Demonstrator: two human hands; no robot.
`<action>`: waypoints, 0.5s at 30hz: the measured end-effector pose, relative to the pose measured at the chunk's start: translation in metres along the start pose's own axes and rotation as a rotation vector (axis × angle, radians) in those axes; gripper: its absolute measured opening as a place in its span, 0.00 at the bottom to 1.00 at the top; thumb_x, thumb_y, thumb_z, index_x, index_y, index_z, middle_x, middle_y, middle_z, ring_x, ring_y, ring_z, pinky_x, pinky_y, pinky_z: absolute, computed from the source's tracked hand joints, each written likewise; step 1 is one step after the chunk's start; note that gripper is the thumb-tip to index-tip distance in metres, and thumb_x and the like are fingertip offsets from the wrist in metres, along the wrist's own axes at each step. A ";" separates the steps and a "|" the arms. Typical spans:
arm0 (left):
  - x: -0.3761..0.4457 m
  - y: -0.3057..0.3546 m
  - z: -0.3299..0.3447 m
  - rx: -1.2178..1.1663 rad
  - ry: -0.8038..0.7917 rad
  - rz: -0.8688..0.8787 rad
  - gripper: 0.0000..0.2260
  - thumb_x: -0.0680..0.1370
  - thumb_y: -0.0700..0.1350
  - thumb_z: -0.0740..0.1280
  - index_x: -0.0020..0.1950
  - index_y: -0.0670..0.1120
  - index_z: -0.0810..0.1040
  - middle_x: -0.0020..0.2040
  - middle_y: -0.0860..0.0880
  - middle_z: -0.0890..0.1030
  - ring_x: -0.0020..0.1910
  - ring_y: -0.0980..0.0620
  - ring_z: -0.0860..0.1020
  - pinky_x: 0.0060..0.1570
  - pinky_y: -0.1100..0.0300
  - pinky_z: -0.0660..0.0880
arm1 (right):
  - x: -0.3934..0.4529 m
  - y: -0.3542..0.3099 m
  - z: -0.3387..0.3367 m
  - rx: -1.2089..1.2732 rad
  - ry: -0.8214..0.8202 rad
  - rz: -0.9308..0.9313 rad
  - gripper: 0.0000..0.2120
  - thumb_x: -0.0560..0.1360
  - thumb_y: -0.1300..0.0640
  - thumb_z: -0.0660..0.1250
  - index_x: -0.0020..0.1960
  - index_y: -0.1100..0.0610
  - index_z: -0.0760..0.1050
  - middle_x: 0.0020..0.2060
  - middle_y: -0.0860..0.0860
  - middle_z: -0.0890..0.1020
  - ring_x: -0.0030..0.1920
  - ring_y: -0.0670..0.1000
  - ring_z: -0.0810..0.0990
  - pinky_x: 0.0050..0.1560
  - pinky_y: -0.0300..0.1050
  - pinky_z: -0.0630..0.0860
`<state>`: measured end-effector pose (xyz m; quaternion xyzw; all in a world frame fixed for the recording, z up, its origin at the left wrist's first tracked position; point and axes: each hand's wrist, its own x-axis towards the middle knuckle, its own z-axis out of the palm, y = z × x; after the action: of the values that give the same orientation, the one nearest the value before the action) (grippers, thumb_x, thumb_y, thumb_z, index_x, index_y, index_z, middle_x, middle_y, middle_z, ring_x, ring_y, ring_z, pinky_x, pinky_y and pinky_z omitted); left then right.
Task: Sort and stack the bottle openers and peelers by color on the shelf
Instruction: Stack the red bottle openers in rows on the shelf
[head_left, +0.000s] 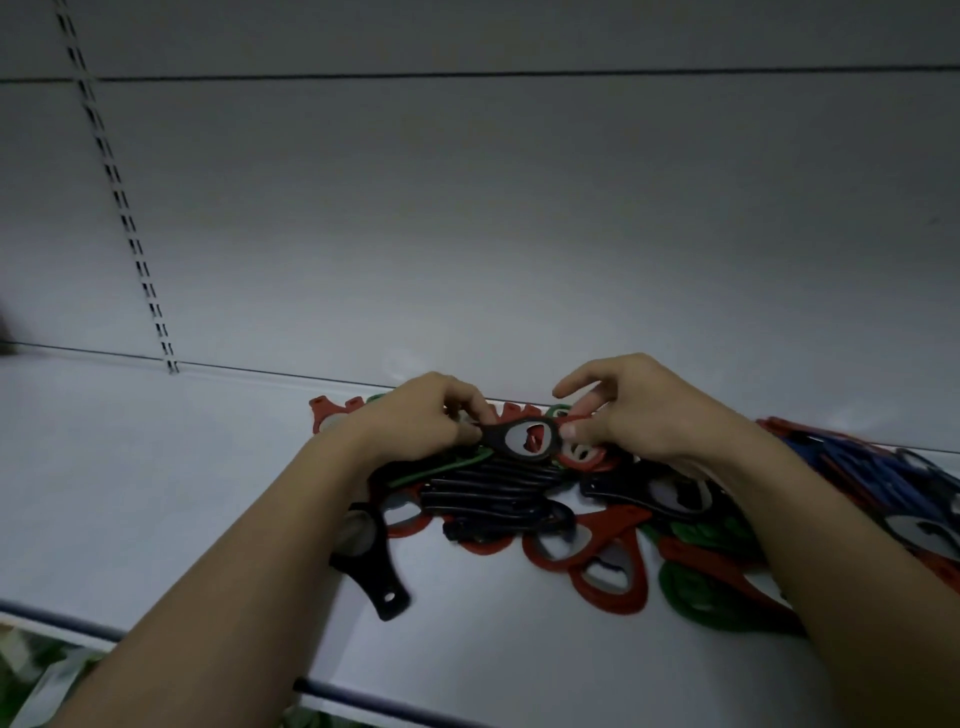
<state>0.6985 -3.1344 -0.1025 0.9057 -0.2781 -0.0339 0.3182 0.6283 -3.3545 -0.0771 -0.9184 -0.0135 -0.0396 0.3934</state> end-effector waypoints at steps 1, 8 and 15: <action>-0.001 0.000 -0.002 -0.006 0.005 -0.011 0.07 0.77 0.41 0.70 0.45 0.54 0.83 0.52 0.48 0.82 0.51 0.48 0.80 0.60 0.49 0.76 | 0.000 0.000 -0.002 0.032 0.038 0.013 0.13 0.72 0.64 0.75 0.54 0.54 0.81 0.41 0.50 0.85 0.35 0.46 0.83 0.39 0.39 0.77; -0.001 0.003 -0.003 -0.026 0.085 -0.018 0.07 0.78 0.45 0.68 0.44 0.52 0.85 0.53 0.54 0.81 0.53 0.55 0.79 0.57 0.58 0.76 | 0.000 -0.005 -0.008 0.407 0.361 0.015 0.07 0.74 0.66 0.72 0.49 0.56 0.82 0.44 0.53 0.84 0.43 0.48 0.83 0.39 0.34 0.80; -0.003 0.032 0.010 -0.543 0.141 0.124 0.16 0.81 0.57 0.60 0.60 0.50 0.81 0.54 0.53 0.84 0.54 0.57 0.81 0.57 0.59 0.78 | 0.000 -0.019 0.012 0.720 0.289 0.019 0.07 0.72 0.66 0.74 0.49 0.59 0.80 0.48 0.59 0.85 0.48 0.57 0.85 0.52 0.48 0.82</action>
<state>0.6786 -3.1589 -0.0916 0.7687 -0.2908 -0.0247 0.5692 0.6279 -3.3331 -0.0719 -0.7067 0.0375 -0.1578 0.6887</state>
